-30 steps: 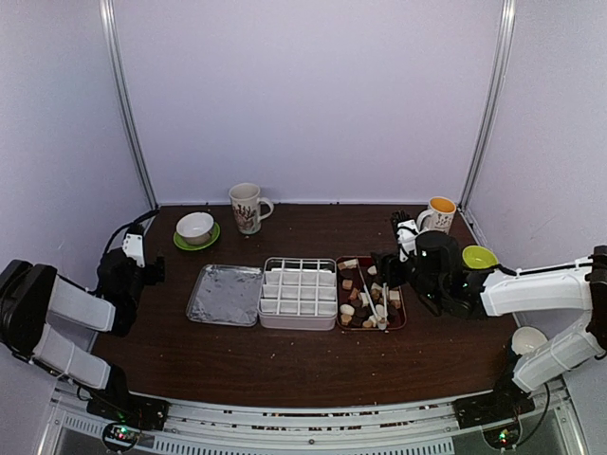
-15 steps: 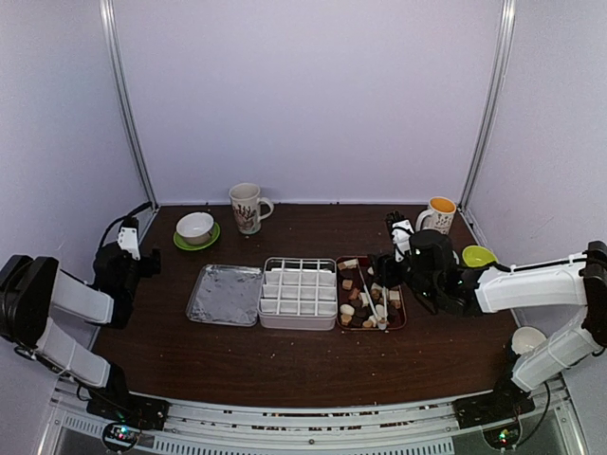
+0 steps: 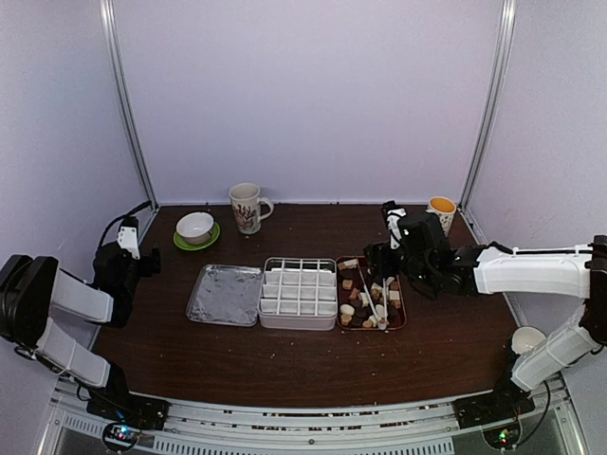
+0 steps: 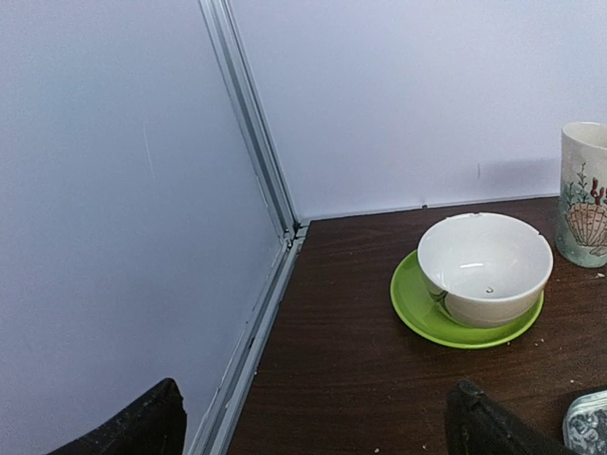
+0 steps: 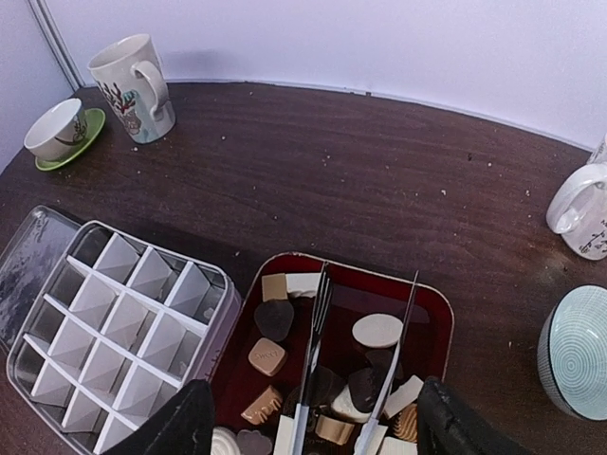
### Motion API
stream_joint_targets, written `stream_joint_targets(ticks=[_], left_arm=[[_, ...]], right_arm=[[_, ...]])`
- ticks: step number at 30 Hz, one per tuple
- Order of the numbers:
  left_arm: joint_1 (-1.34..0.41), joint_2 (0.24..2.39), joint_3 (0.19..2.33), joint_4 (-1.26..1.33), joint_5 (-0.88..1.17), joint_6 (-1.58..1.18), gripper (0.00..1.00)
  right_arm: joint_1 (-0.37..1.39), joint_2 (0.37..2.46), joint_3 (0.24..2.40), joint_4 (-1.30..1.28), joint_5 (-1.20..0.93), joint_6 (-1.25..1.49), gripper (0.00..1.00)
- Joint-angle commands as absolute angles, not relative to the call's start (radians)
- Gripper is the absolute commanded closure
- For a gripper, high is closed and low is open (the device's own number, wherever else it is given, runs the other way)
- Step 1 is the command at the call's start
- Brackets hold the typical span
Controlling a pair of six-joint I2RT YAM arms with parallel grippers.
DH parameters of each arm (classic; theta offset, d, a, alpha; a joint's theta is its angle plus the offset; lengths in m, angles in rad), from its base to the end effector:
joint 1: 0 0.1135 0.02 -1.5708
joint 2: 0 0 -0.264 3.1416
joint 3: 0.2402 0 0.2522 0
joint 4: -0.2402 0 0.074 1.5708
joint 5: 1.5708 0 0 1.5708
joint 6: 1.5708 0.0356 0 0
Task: Pack the chocolate
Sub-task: Pick up the clamp from the plate.
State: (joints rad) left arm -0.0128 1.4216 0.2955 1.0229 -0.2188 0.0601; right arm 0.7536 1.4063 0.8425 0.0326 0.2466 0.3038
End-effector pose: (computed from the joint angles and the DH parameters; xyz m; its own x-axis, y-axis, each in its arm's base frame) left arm 0.2485 0.0045 0.1680 -0.1150 0.0601 -0.9915 -0.1968 0.9770 0.0821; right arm 0.2316 0.2054 0.2388 -0.5051 -0.0761 -0.8597 -0.3762 0.9159 0.1399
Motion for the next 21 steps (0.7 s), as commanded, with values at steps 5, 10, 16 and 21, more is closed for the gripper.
stream_joint_targets(ticks=[5, 10, 16, 21], left_arm=[[-0.006, 1.427, 0.311, 1.057, -0.204, 0.050, 0.02], [-0.005, 1.427, 0.312, 1.056, -0.202, 0.051, 0.02], [-0.005, 1.427, 0.312, 1.057, -0.202, 0.049, 0.02], [-0.005, 1.426, 0.313, 1.057, -0.203, 0.050, 0.02]], right_arm=[[0.748, 1.471, 0.903, -0.272, 0.156, 0.427, 0.26], [0.758, 1.501, 0.881, -0.275, 0.145, 0.483, 0.28], [0.777, 1.573, 0.916, -0.312, 0.185, 0.500, 0.29], [0.787, 1.628, 0.947, -0.330, 0.197, 0.510, 0.32]])
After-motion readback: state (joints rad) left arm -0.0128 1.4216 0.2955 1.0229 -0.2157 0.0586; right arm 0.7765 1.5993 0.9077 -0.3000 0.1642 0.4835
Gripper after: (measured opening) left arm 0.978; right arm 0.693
